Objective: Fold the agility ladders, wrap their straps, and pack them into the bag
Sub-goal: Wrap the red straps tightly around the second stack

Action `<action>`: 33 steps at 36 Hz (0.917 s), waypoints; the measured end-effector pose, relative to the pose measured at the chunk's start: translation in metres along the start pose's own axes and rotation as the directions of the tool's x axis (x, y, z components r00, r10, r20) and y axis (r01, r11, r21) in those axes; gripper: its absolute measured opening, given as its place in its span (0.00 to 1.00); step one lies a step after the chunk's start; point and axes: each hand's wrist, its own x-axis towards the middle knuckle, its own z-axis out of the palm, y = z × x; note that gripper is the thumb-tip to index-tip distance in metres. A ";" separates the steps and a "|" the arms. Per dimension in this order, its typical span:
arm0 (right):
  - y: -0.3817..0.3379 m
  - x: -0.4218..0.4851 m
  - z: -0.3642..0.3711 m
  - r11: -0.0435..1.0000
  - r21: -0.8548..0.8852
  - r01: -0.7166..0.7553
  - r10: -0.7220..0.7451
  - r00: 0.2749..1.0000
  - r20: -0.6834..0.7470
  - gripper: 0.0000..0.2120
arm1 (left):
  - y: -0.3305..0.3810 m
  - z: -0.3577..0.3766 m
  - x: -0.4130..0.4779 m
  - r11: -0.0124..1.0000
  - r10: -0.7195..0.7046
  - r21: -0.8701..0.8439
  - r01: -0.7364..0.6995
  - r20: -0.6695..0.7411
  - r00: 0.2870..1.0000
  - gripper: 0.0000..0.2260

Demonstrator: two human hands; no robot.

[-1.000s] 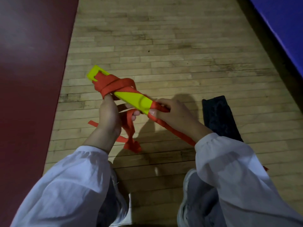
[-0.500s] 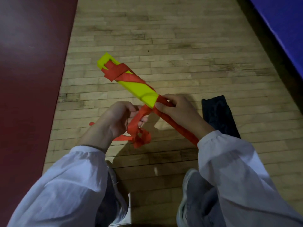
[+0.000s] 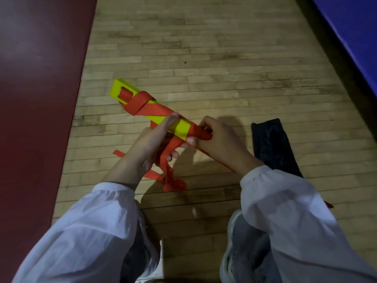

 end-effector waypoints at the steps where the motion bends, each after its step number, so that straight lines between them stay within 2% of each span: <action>1: -0.001 0.000 0.001 1.000 -0.008 0.012 -0.012 1.000 0.002 0.14 | 0.001 0.001 0.000 1.000 0.002 -0.001 -0.002 -0.023 1.000 0.28; 6: -0.004 -0.001 0.002 0.995 -0.032 0.092 -0.092 0.996 0.000 0.16 | 0.004 0.004 -0.004 1.000 -0.009 -0.004 0.009 -0.128 0.992 0.24; 10: -0.002 -0.001 0.001 0.992 -0.045 0.117 -0.116 0.993 0.026 0.17 | 0.004 0.006 -0.006 1.000 -0.021 -0.007 0.020 -0.146 0.989 0.20; 13: 0.000 0.001 -0.004 0.998 0.020 0.063 -0.065 0.993 0.099 0.15 | 0.003 0.004 -0.005 1.000 -0.003 0.001 0.004 -0.132 0.991 0.21; 16: 0.000 0.001 -0.016 0.986 0.161 -0.034 0.003 0.982 0.187 0.12 | 0.003 0.003 -0.005 0.998 0.057 -0.006 -0.057 -0.084 0.995 0.23; 19: 0.003 -0.001 -0.023 0.972 0.178 -0.153 0.097 0.952 0.292 0.21 | 0.004 0.000 -0.006 0.995 0.103 0.016 -0.103 -0.066 0.992 0.24; 21: 0.004 -0.001 -0.024 0.971 0.142 -0.190 0.126 0.921 0.369 0.31 | 0.004 -0.001 -0.007 0.992 0.121 0.029 -0.120 -0.052 0.991 0.23; 23: 0.004 0.000 -0.024 0.965 0.158 -0.207 0.128 0.905 0.405 0.35 | 0.004 -0.001 -0.009 0.992 0.125 0.035 -0.124 -0.037 0.991 0.22; 29: 0.005 0.002 -0.021 0.963 0.205 -0.173 0.101 0.941 0.322 0.28 | 0.007 -0.003 -0.008 0.994 0.094 -0.061 -0.091 0.040 0.995 0.20; 33: 0.007 0.005 -0.018 0.963 0.210 -0.168 0.107 0.955 0.277 0.27 | 0.010 -0.005 -0.008 0.994 0.041 -0.105 -0.028 0.128 0.991 0.20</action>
